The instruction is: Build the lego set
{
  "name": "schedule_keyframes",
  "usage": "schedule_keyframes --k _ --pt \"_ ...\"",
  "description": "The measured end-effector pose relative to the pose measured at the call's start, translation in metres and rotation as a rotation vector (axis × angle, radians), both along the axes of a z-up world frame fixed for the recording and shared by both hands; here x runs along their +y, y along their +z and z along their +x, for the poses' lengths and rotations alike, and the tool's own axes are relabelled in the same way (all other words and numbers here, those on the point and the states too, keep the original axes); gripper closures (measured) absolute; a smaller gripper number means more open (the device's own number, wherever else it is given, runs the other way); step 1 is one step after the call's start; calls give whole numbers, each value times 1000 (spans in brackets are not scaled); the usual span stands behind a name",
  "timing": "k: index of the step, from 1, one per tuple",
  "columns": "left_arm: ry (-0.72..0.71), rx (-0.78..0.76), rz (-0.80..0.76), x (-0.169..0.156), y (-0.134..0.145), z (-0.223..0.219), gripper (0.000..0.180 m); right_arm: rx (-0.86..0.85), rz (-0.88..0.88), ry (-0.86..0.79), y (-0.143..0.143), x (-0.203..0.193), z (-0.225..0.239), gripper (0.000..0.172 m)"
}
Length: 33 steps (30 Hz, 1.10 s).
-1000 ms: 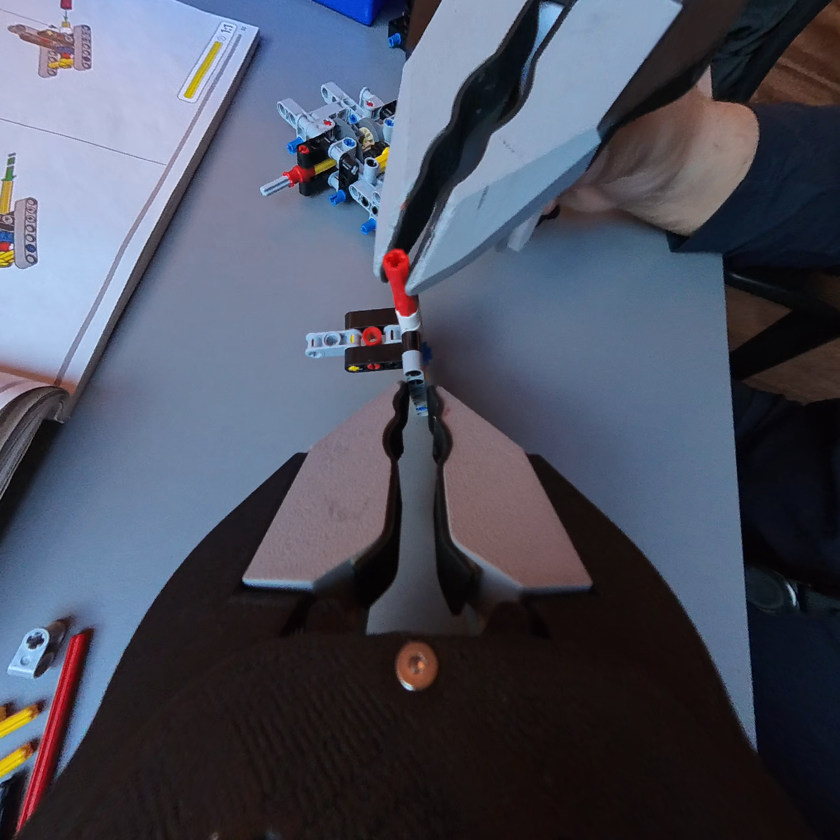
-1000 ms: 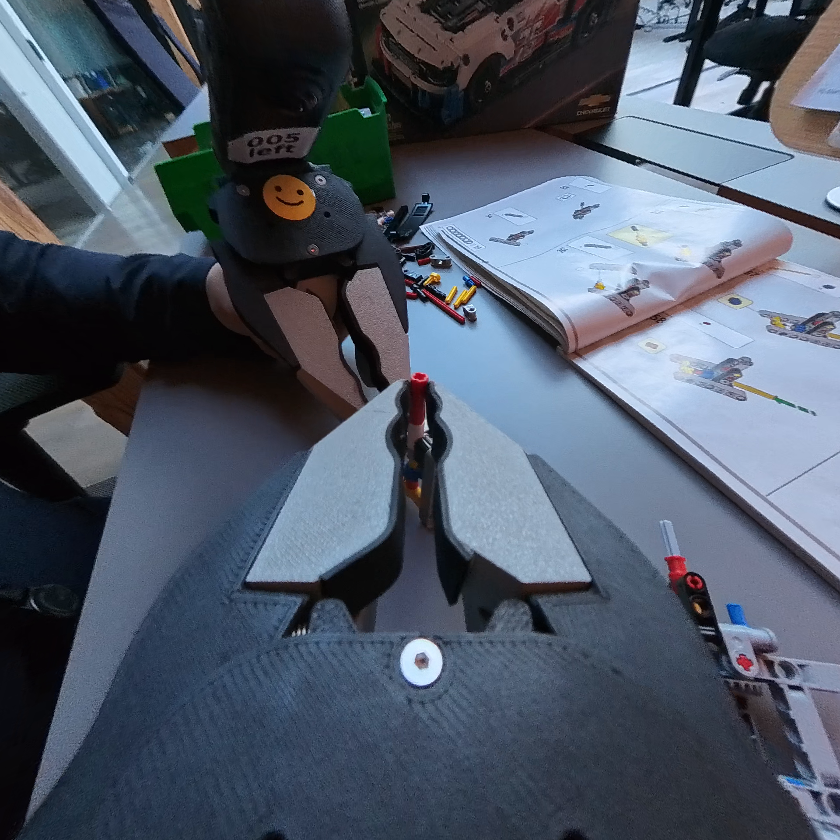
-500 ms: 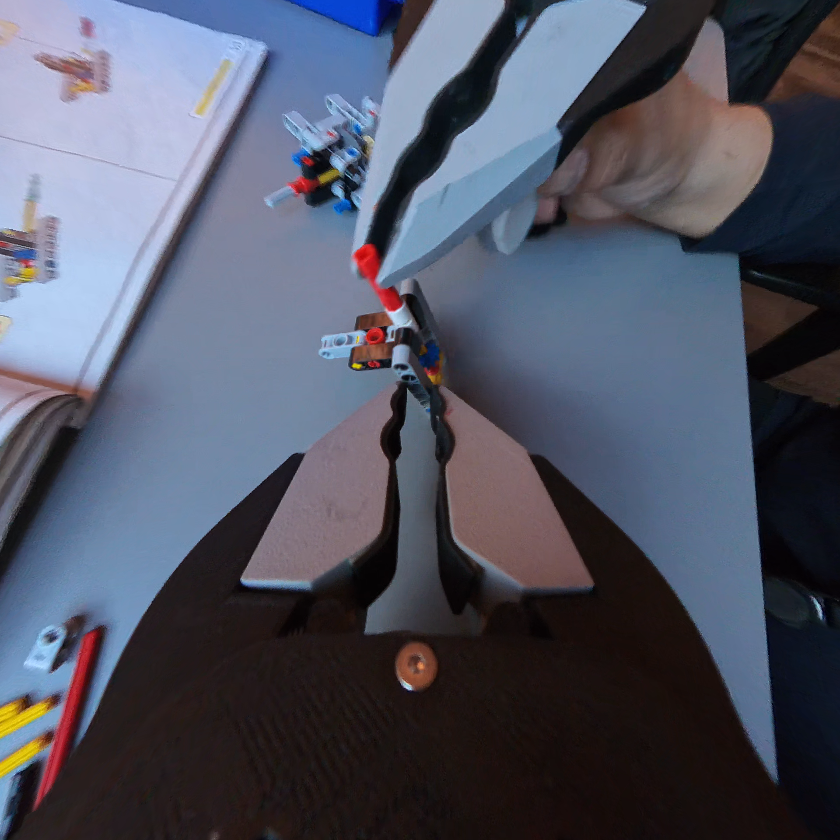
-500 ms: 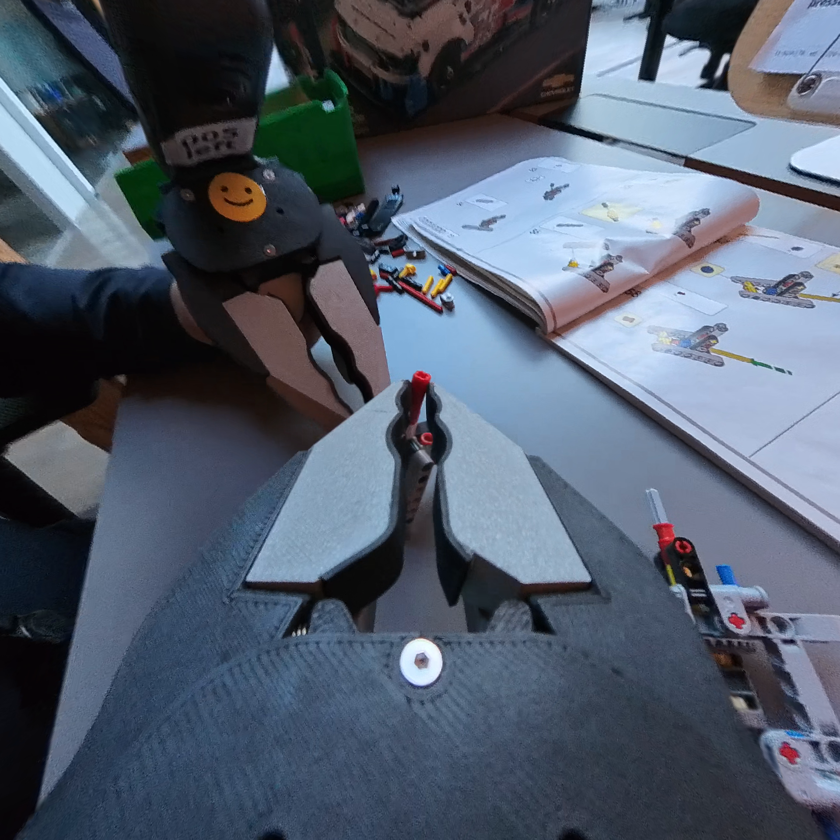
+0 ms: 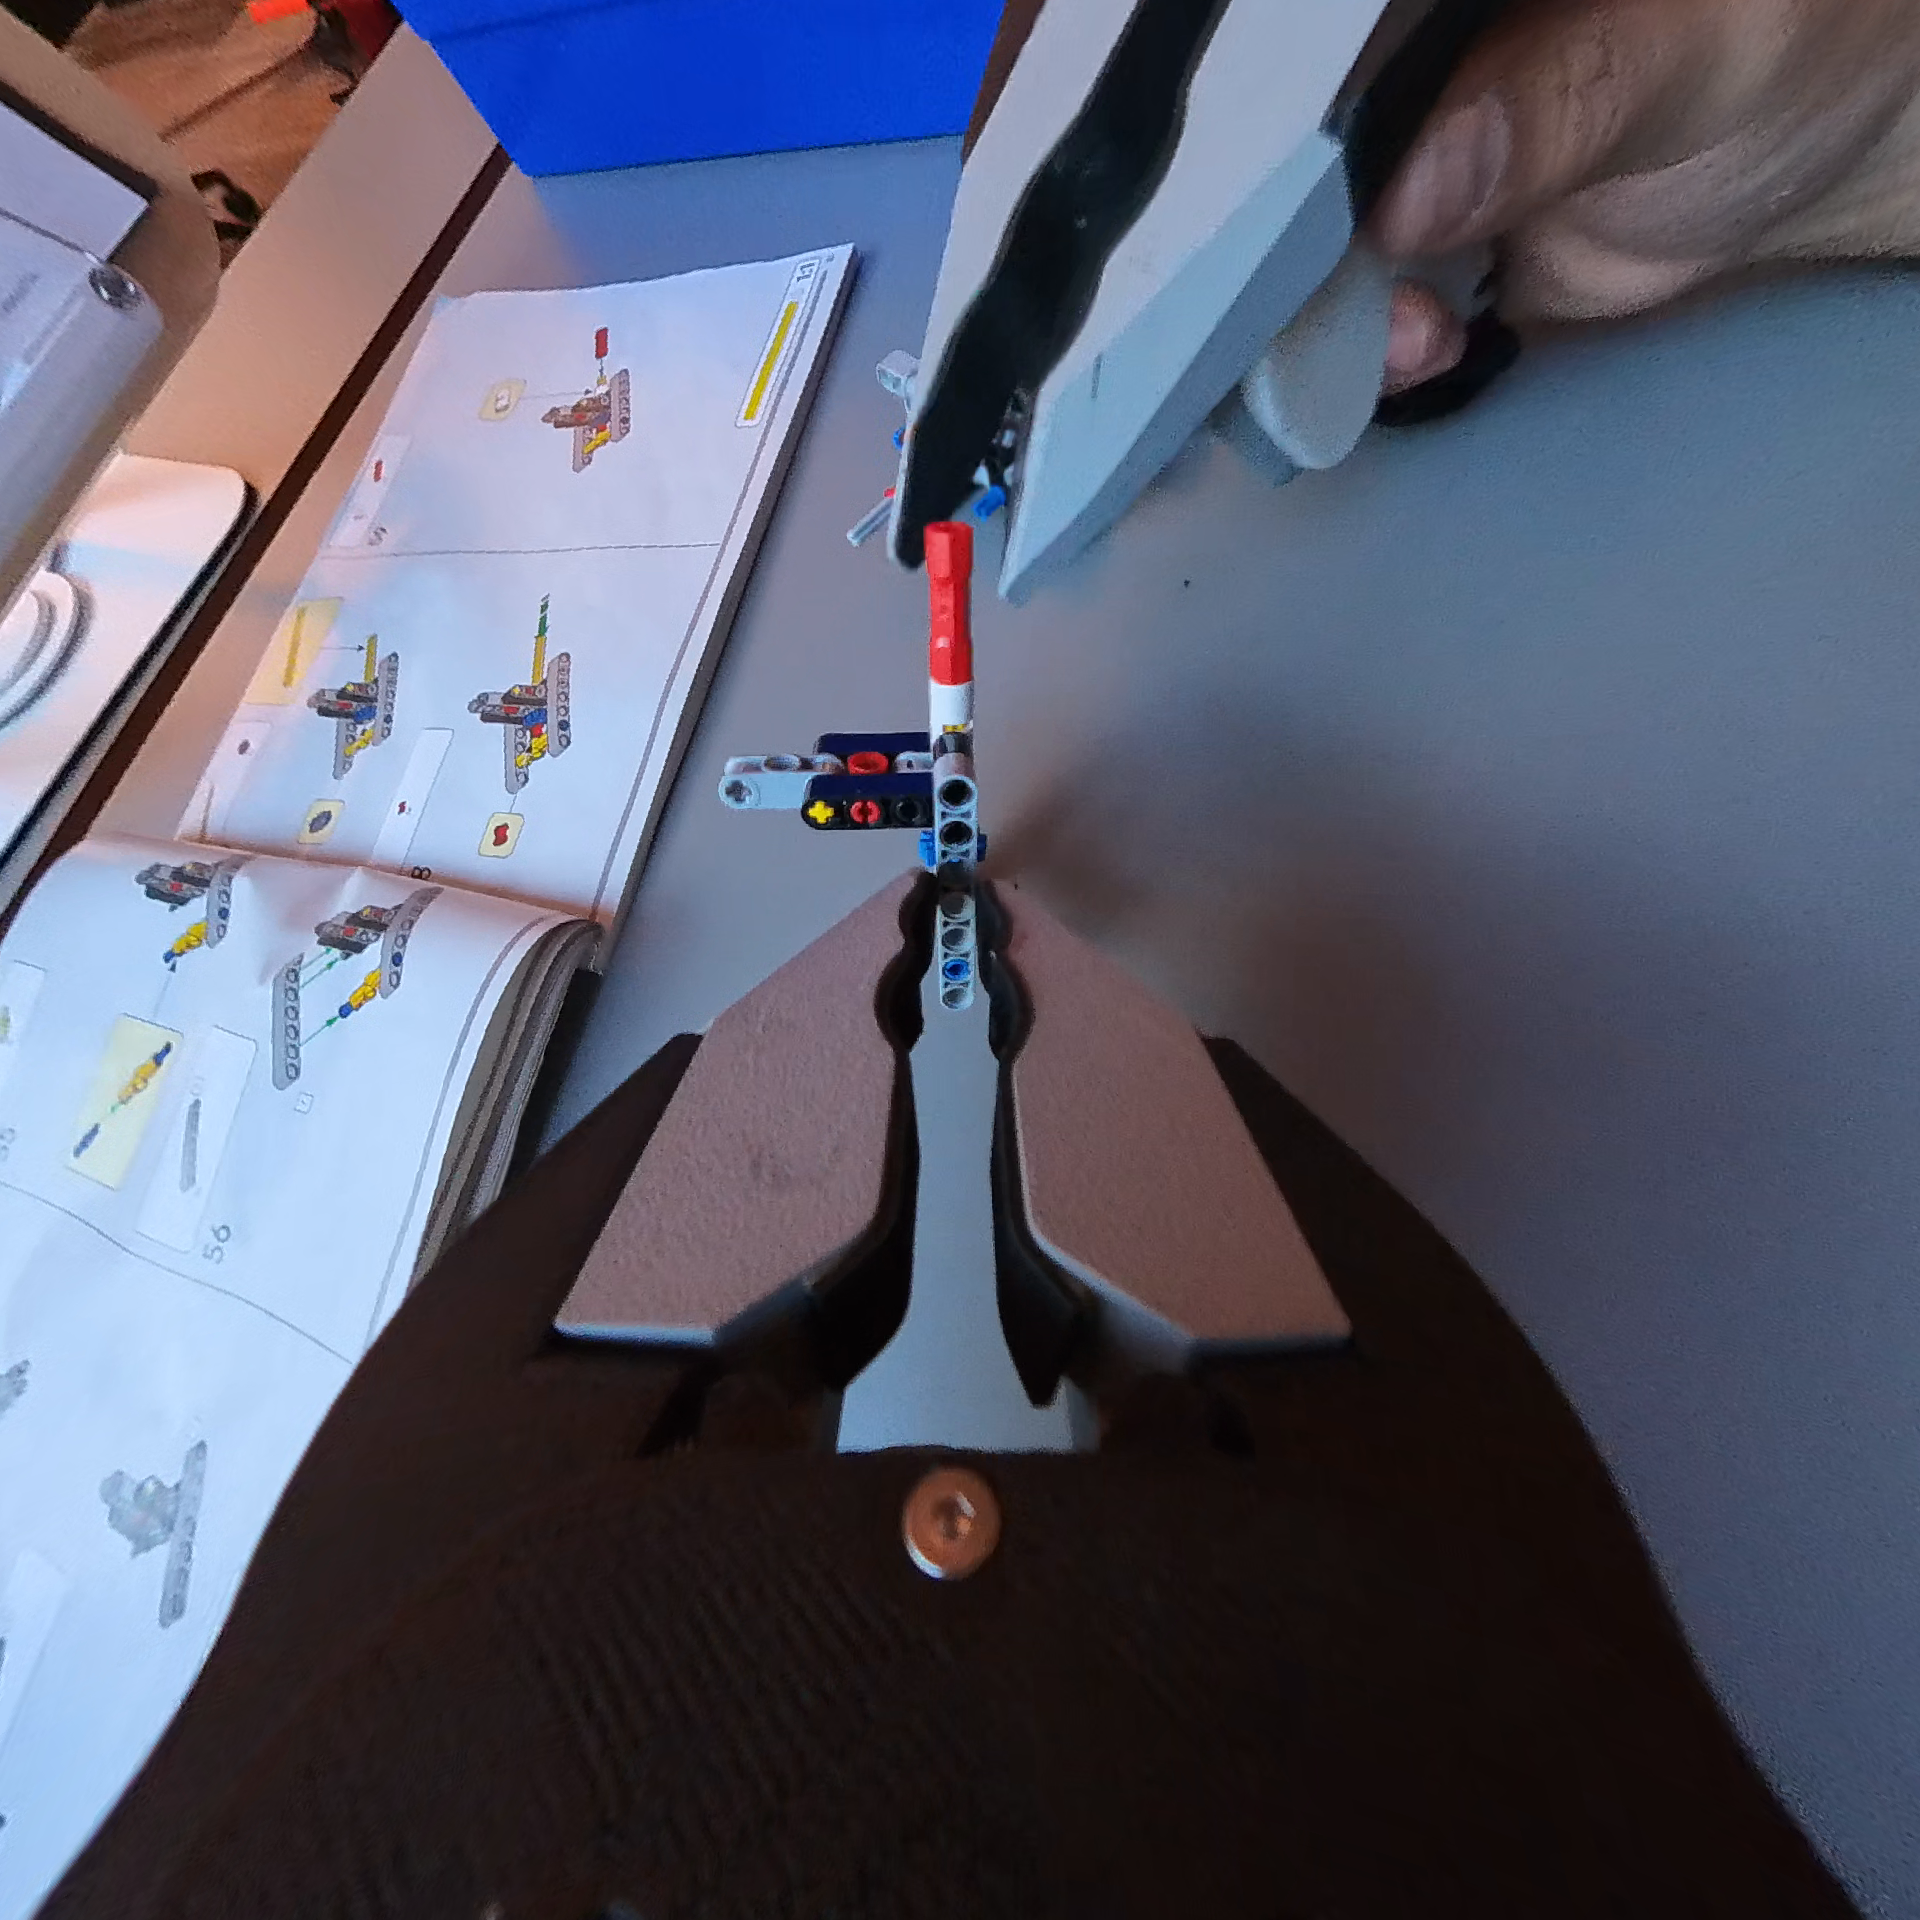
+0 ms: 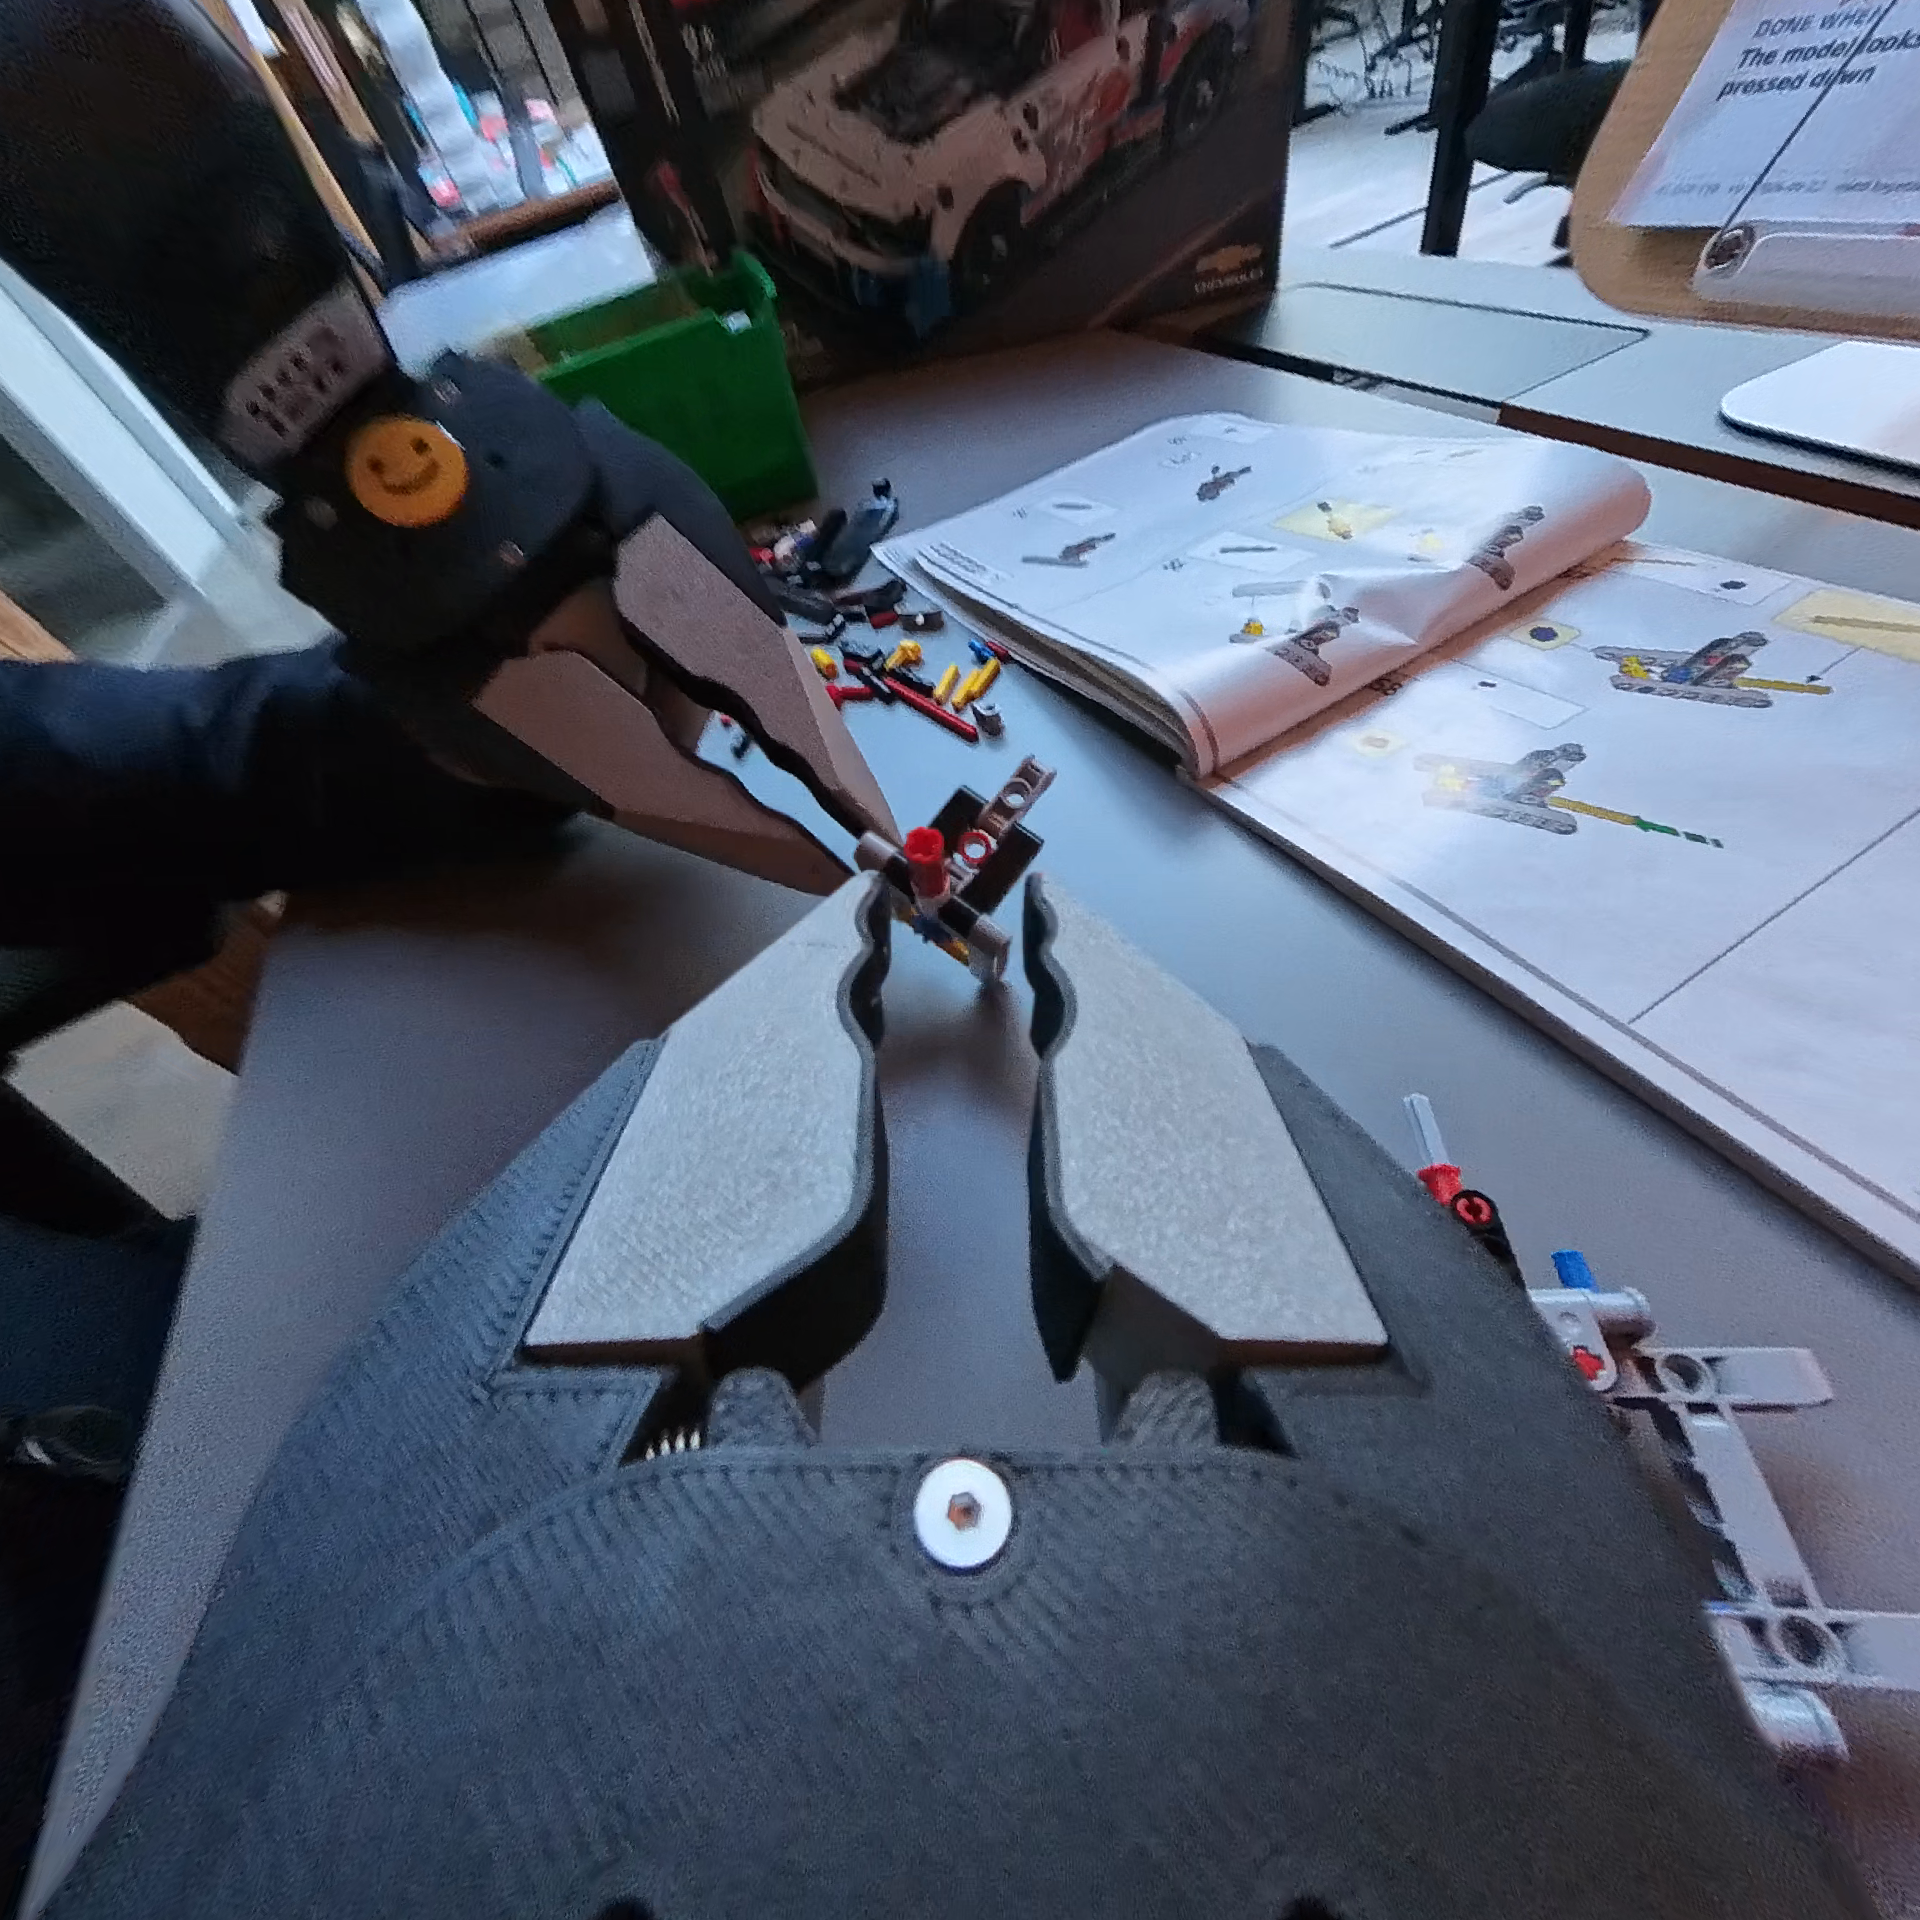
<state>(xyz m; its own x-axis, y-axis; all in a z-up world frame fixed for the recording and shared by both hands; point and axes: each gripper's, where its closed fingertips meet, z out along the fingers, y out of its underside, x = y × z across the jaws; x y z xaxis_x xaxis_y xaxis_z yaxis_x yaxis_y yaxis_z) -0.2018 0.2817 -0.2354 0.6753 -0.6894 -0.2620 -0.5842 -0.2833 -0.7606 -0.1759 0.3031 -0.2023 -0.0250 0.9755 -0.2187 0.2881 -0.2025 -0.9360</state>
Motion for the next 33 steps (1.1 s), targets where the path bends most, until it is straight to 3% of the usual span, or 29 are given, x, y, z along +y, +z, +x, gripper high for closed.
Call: schedule_keyframes --k 5,15,19,24,30,33 --pt "-33 62 42 1 -1 1 176 -36 124 52 -4 -15 -4 148" --pt "-49 146 106 1 -3 5 176 -48 228 19 -3 -13 -3 168" --pt "2 137 120 7 -1 -3 176 -127 89 -10 -19 -6 -2 168" --pt "-25 -15 60 4 3 4 179 -105 -80 -29 -18 2 0 168" --pt "11 -192 -152 2 -6 -15 155 -118 -301 -83 -26 20 7 168" --pt "27 -178 -239 2 -21 -22 152 -121 -326 -72 -27 20 7 168"
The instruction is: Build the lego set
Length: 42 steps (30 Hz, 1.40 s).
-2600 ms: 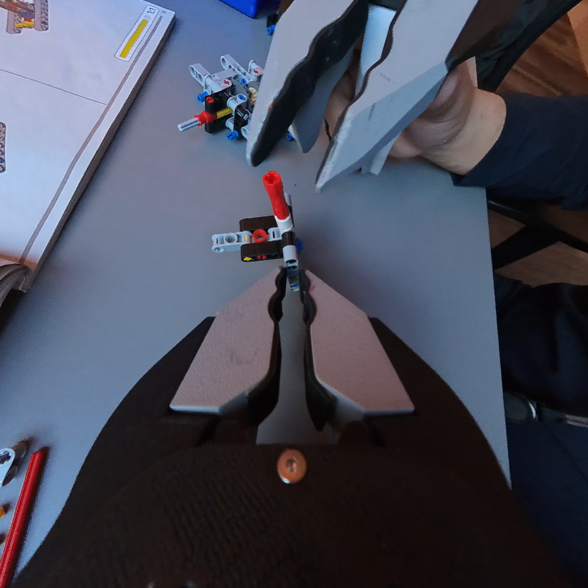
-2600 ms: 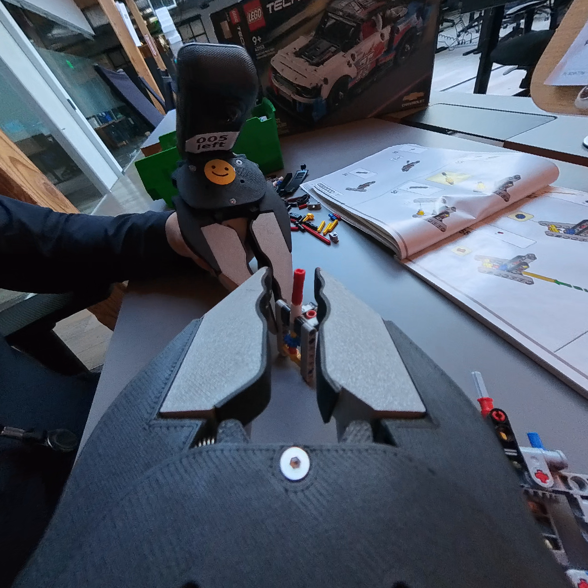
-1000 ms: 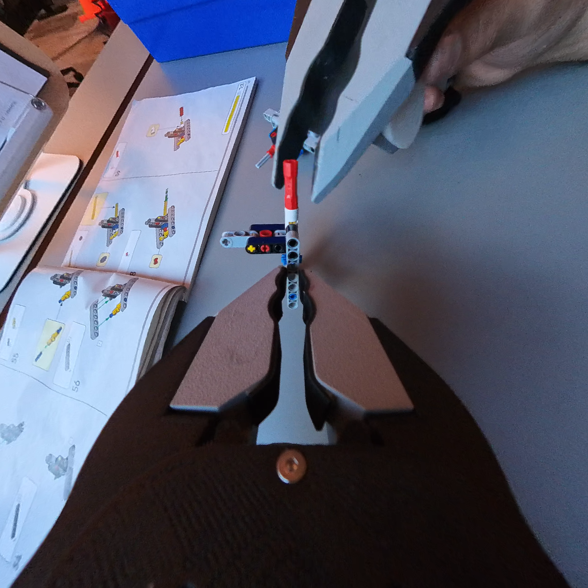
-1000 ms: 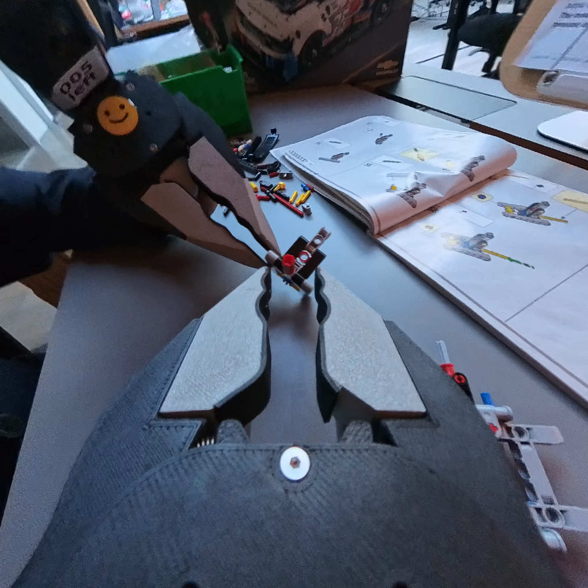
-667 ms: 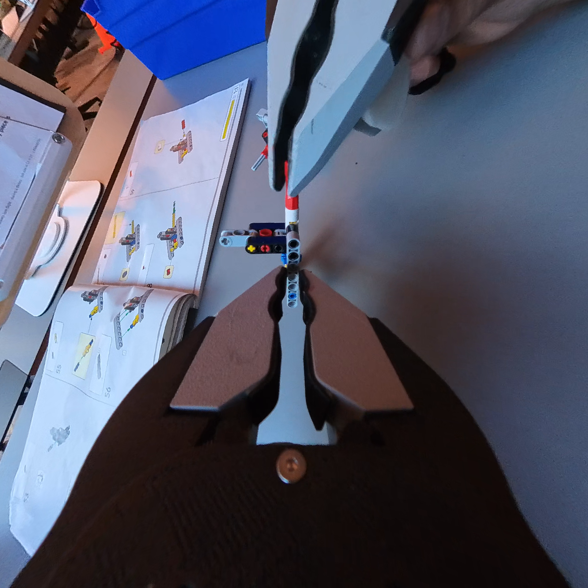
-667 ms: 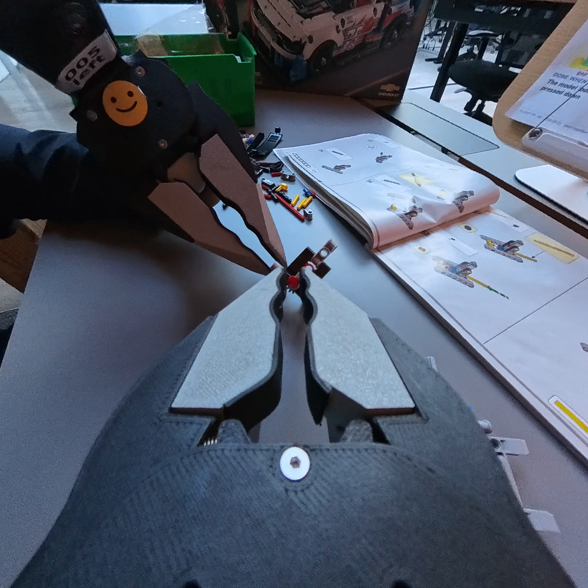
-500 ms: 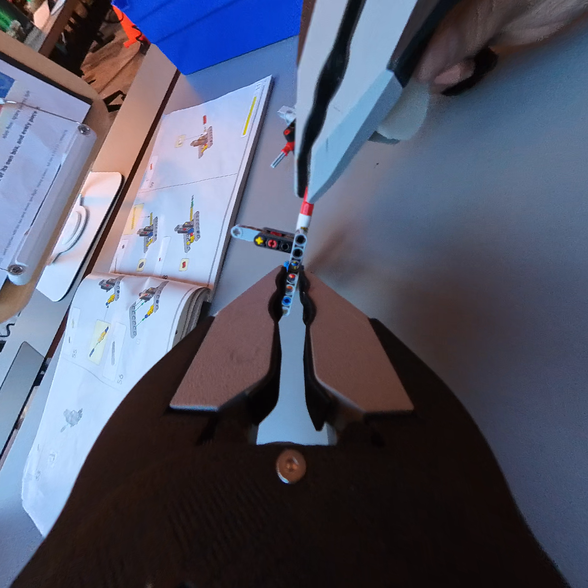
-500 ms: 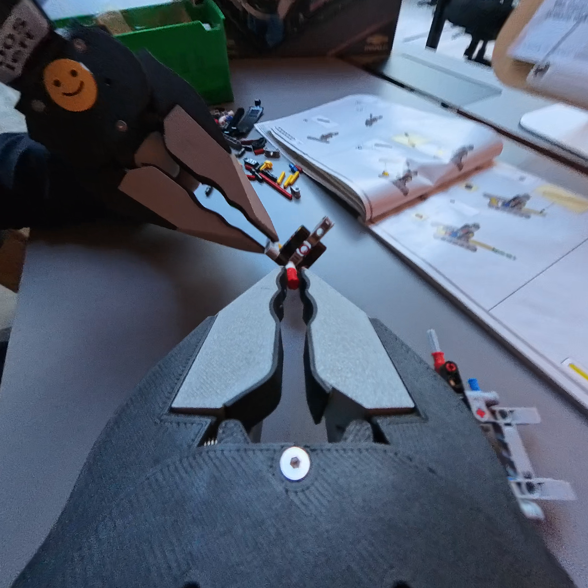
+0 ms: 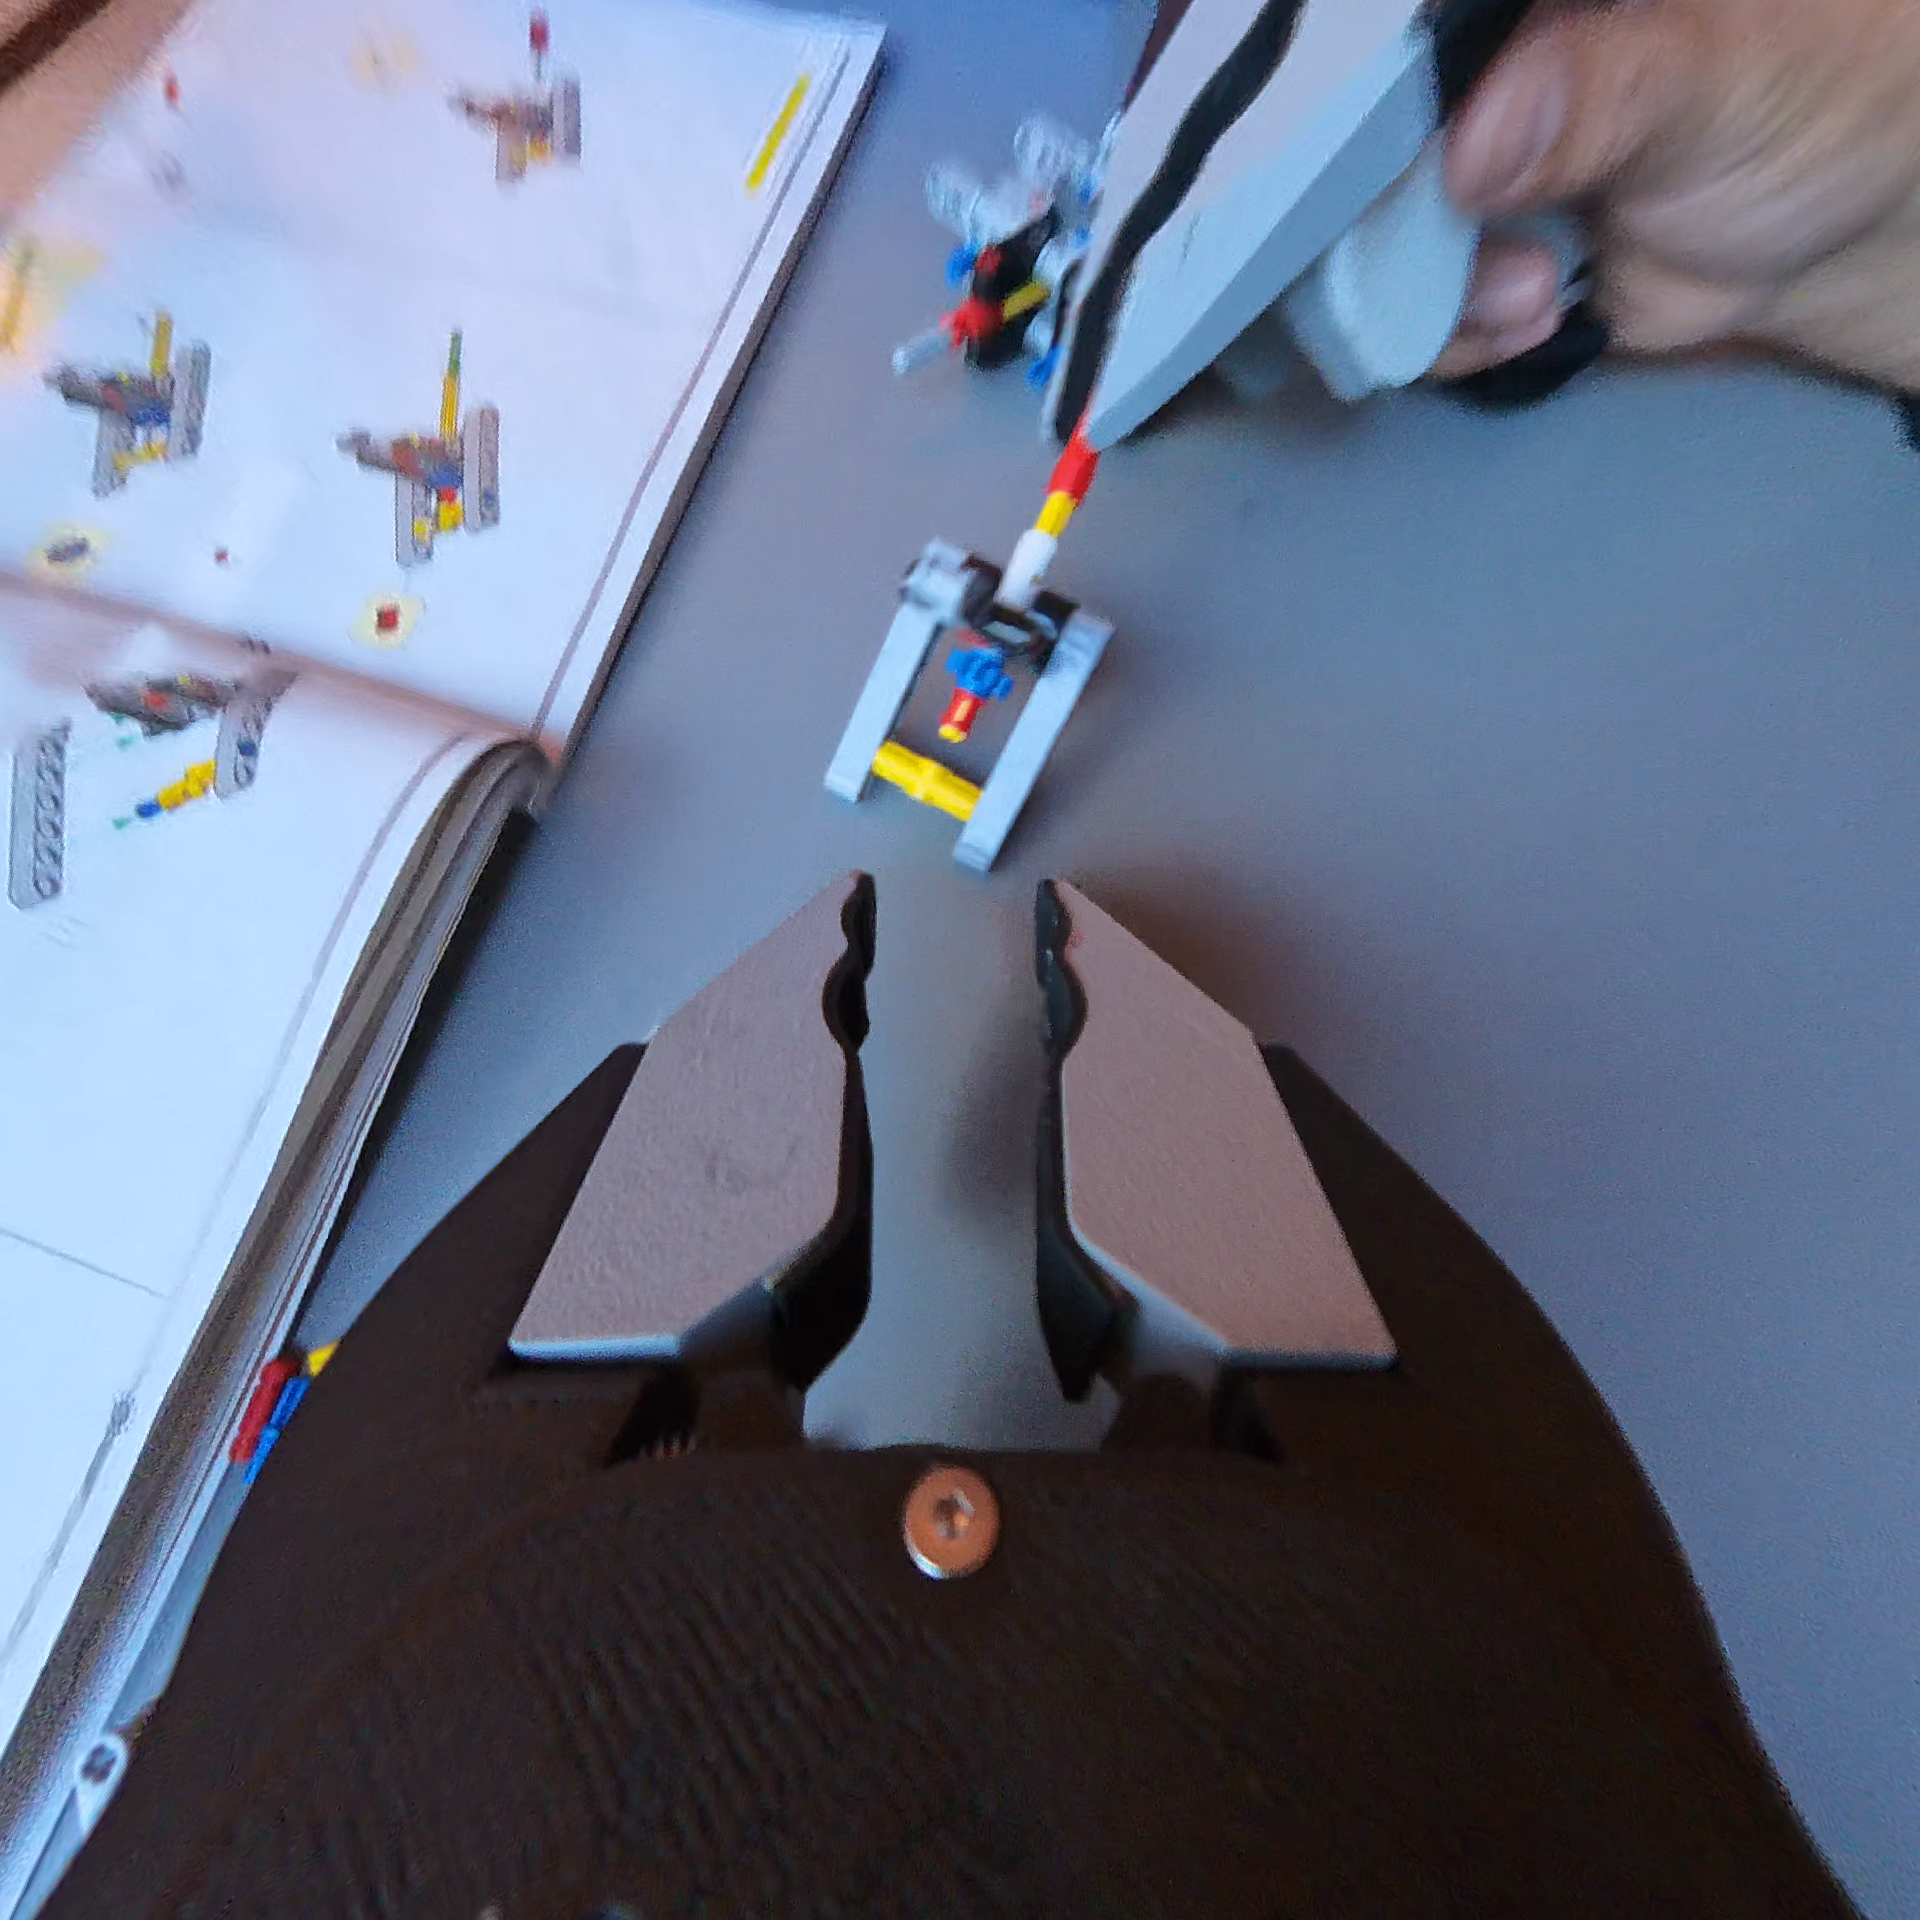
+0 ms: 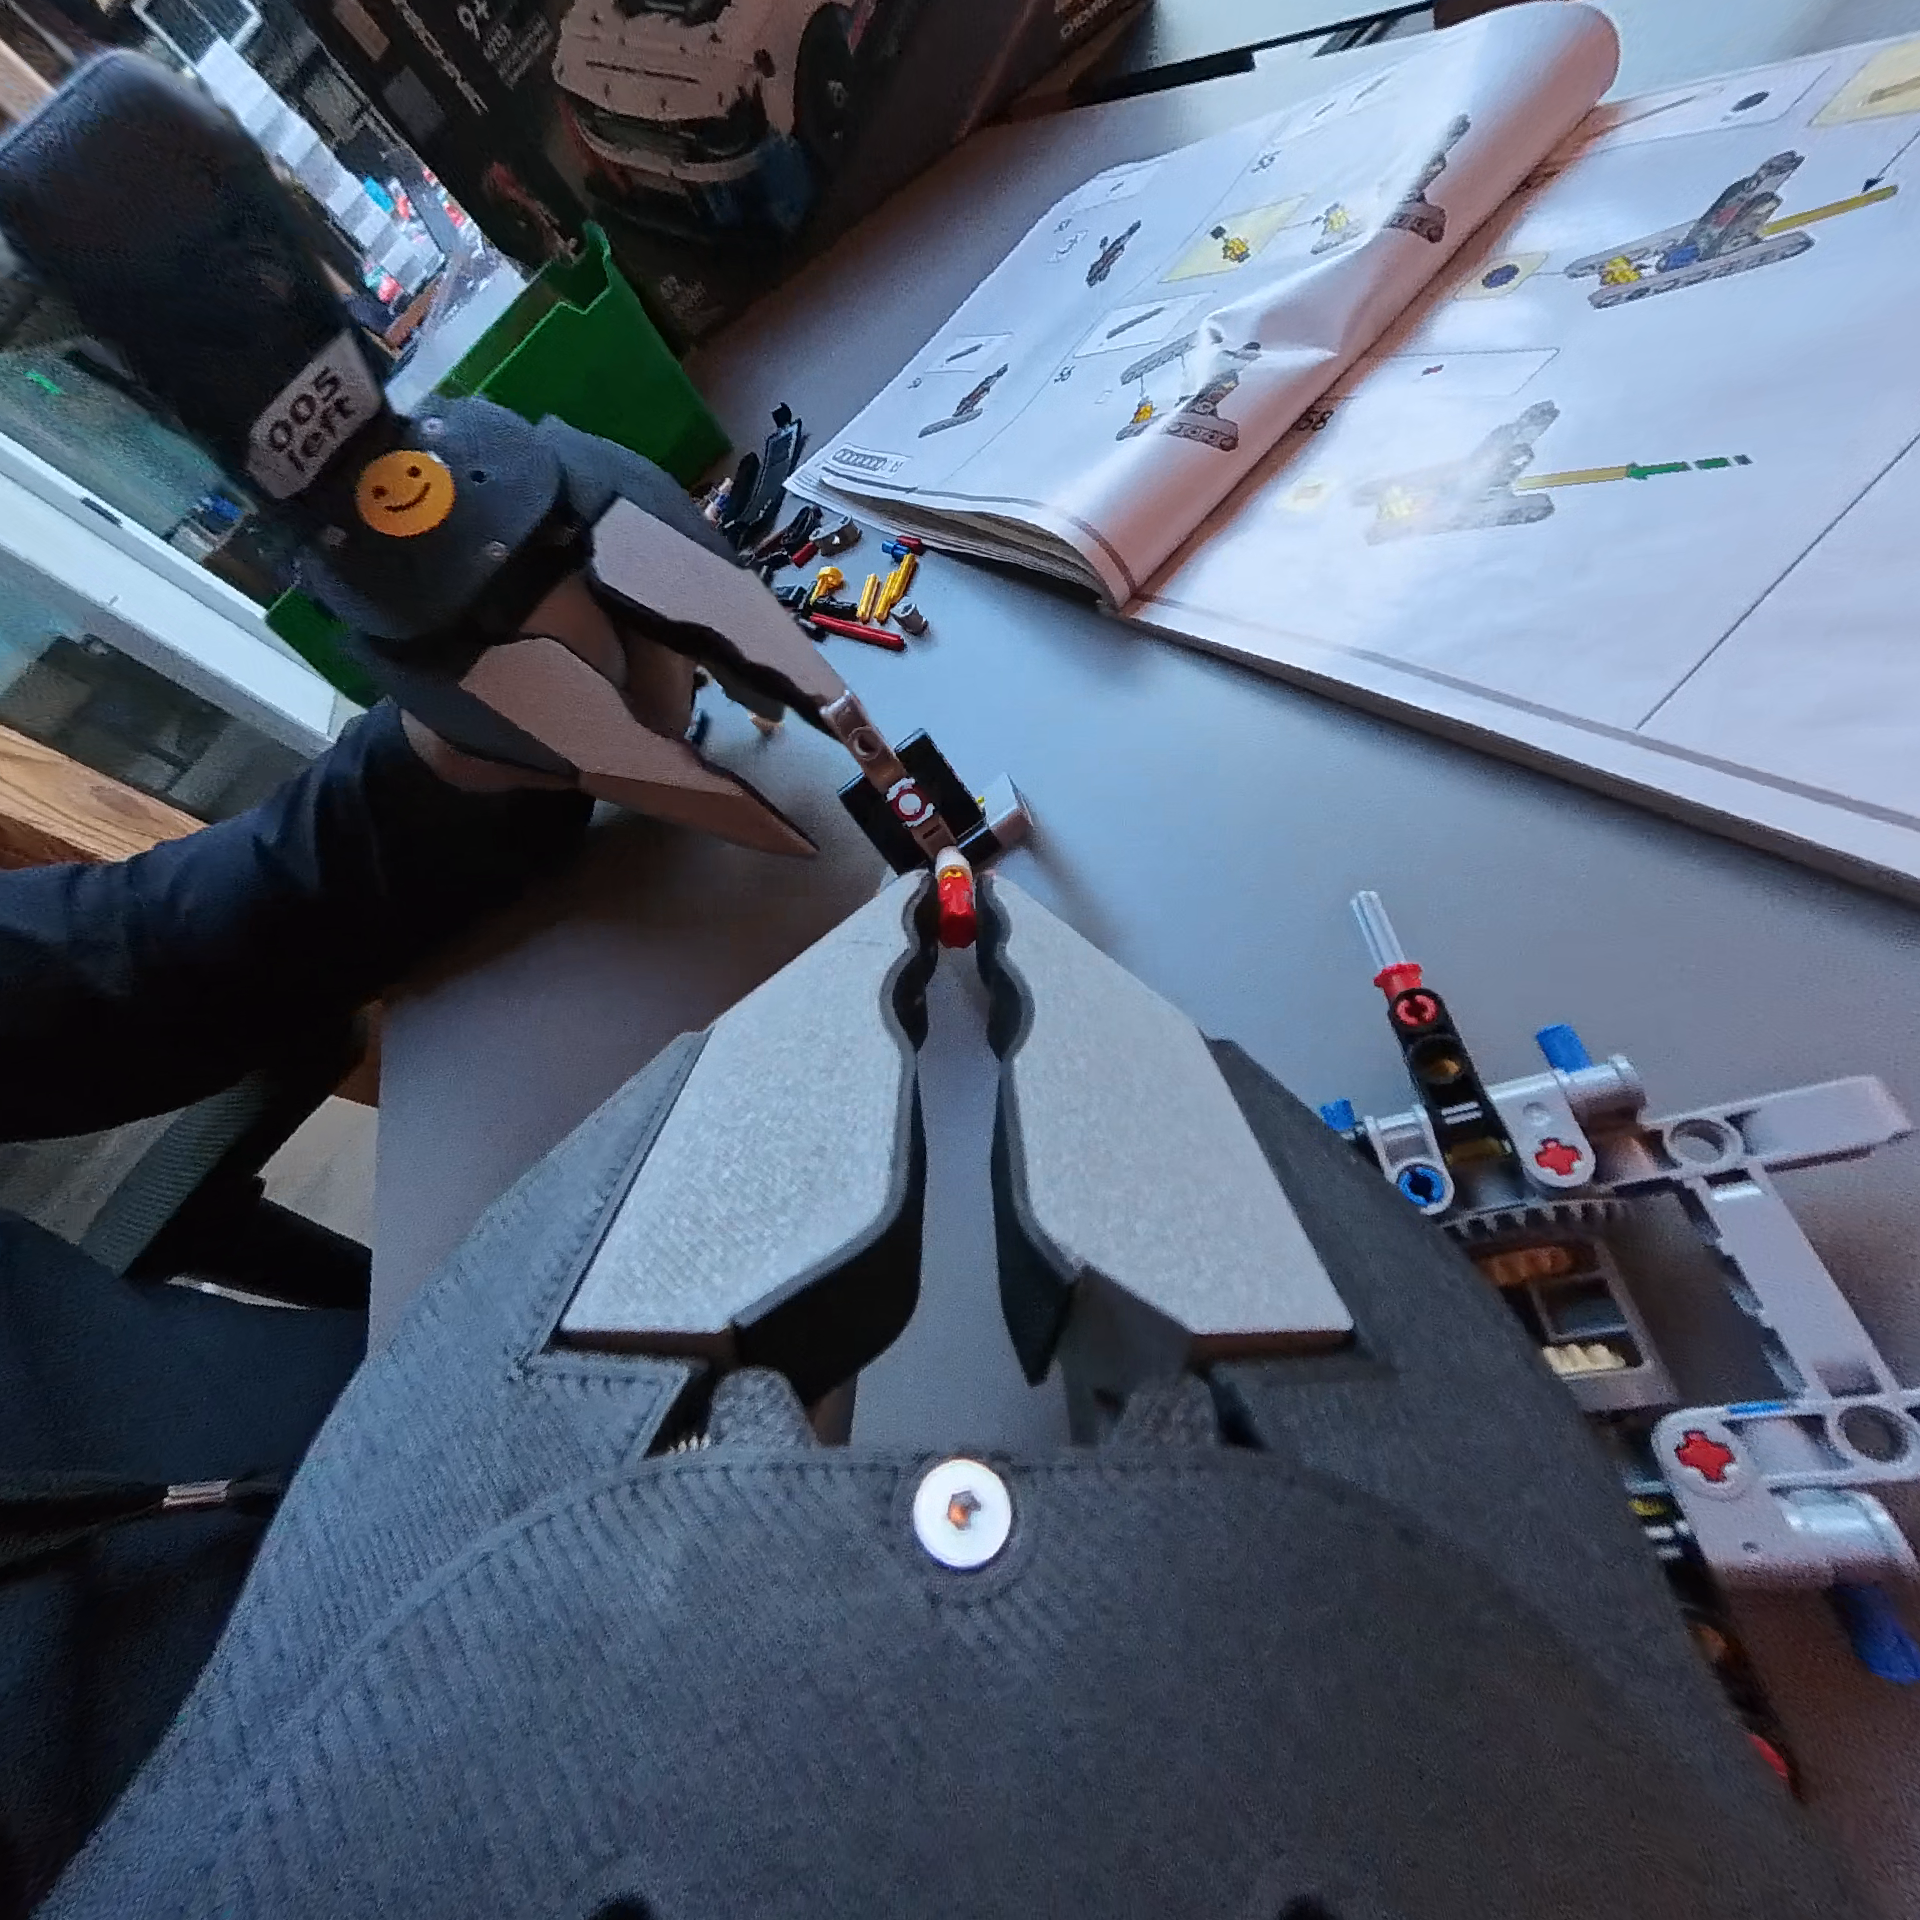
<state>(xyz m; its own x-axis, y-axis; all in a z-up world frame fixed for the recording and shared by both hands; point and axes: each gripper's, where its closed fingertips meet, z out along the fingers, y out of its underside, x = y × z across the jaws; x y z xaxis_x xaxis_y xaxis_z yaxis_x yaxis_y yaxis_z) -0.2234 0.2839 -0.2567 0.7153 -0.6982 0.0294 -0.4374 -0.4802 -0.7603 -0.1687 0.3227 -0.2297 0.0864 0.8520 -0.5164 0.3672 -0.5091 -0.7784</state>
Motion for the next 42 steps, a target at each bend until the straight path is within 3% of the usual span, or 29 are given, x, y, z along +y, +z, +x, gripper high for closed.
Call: schedule_keyframes --k 11,17,21,25,31,34,38,42 --pt "-43 127 15 9 -14 -7 122 -67 -9 47 -11 -6 -3 168" --pt "-96 88 -57 9 -18 2 142 -178 -38 101 -28 -14 -3 167" --pt "-149 107 -96 -8 -18 10 144 -230 147 160 -33 -25 -1 154" --pt "-161 127 -63 -13 -11 5 146 -250 381 151 -30 -19 8 154" --pt "-87 125 -58 1 2 -17 116 -302 551 152 -34 -10 16 150" --pt "-115 87 -84 5 1 -9 113 -345 622 173 -37 -6 19 150" --pt "-152 110 -137 8 -17 -2 115 -381 660 221 -43 -6 19 155" --pt "-193 105 -118 6 -17 6 130 -391 672 249 -44 -5 16 161"
